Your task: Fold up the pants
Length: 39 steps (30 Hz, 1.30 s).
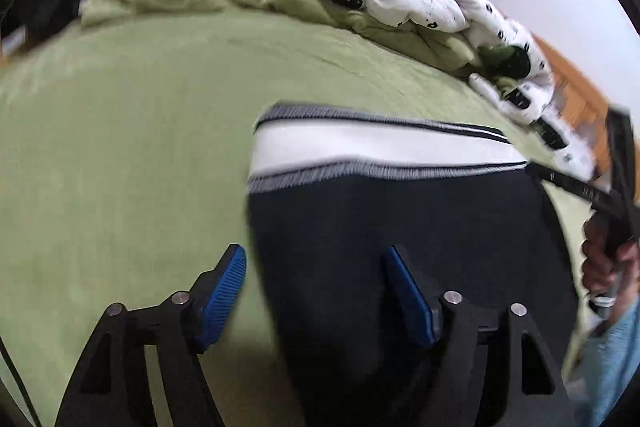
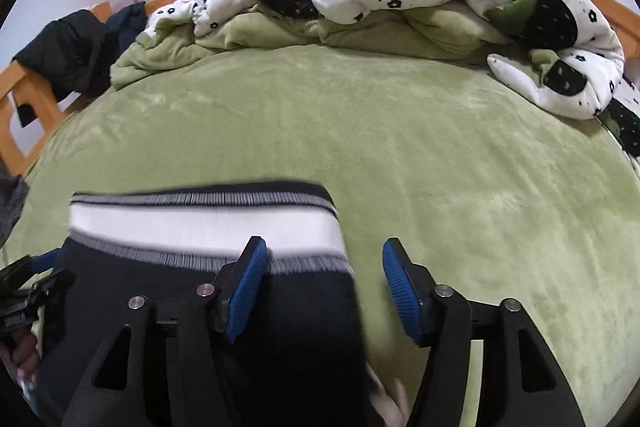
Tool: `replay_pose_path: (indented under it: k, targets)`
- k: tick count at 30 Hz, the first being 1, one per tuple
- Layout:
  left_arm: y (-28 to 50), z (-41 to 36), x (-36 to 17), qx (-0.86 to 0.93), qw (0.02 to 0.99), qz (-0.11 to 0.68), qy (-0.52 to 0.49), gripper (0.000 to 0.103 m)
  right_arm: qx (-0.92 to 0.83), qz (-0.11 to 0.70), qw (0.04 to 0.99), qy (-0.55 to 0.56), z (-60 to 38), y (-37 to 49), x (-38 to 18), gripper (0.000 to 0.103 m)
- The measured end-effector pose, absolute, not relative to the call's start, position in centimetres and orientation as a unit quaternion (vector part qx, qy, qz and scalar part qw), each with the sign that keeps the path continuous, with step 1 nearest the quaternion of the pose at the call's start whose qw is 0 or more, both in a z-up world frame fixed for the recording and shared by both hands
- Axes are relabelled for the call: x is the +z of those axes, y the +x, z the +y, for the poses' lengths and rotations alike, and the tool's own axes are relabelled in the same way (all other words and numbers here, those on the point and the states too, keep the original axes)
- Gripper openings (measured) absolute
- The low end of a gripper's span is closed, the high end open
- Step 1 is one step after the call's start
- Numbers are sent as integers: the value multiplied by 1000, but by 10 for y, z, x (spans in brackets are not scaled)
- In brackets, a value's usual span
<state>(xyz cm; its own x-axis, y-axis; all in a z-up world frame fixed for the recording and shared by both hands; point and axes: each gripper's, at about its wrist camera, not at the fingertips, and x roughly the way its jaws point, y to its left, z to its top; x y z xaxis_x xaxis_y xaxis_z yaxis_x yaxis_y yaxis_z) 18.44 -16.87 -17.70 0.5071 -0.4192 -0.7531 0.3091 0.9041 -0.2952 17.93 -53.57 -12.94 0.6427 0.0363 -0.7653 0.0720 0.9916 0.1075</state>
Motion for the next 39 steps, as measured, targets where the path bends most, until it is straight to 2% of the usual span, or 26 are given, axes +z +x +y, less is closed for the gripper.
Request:
replay_pose_path:
  k: [2, 3, 6, 8, 9, 11, 12, 14, 15, 17, 21, 22, 23, 27, 31, 34, 38, 39]
  targets:
    - [184, -157, -187, -230, 847, 469, -93, 76, 4, 438, 896, 76, -548, 163, -131, 74]
    - [182, -154, -193, -241, 838, 477, -108, 76, 15, 450, 888, 91, -554, 158, -135, 77]
    - [184, -156, -206, -267, 823, 482, -141, 80, 89, 479, 853, 189, -573, 142, -161, 78]
    - [189, -168, -211, -285, 816, 482, -144, 80, 106, 487, 835, 232, -578, 143, -182, 88]
    - [191, -173, -211, -285, 817, 481, -143, 79, 119, 487, 826, 258, -581, 147, -190, 89]
    - [194, -183, -211, -281, 819, 480, -139, 77, 127, 488, 823, 260, -580, 153, -191, 89]
    - [195, -186, -210, -274, 822, 480, -137, 64, 127, 492, 823, 255, -577, 157, -190, 87]
    - [198, -183, -206, -273, 818, 482, -153, 46, 150, 489, 818, 264, -570, 162, -190, 67]
    - [198, -179, -204, -275, 816, 481, -165, 34, 150, 486, 815, 277, -570, 162, -190, 65]
    - [199, -163, -197, -290, 804, 476, -204, 28, 146, 482, 818, 278, -570, 157, -184, 51]
    - [201, -153, -178, -312, 799, 470, -210, 24, 122, 455, 836, 280, -554, 143, -153, 38]
    - [202, -148, -172, -317, 797, 469, -210, 24, 118, 448, 841, 280, -547, 142, -144, 29]
    - [203, -141, -166, -324, 793, 469, -214, 24, 129, 439, 838, 296, -542, 141, -136, 27]
    - [203, -92, -138, -296, 825, 440, -196, 23, 133, 438, 846, 273, -493, 154, -108, 26]
    - [210, -16, -117, -244, 850, 434, -172, 23, 186, 451, 828, 277, -429, 181, -110, 26]
    - [218, 16, -124, -204, 858, 446, -150, 25, 226, 445, 823, 271, -380, 196, -117, 26]
    - [235, 31, -181, -172, 844, 486, -149, 44, 215, 437, 842, 232, -349, 208, -139, 31]
    - [235, 29, -189, -173, 841, 490, -150, 53, 205, 438, 848, 217, -352, 210, -147, 32]
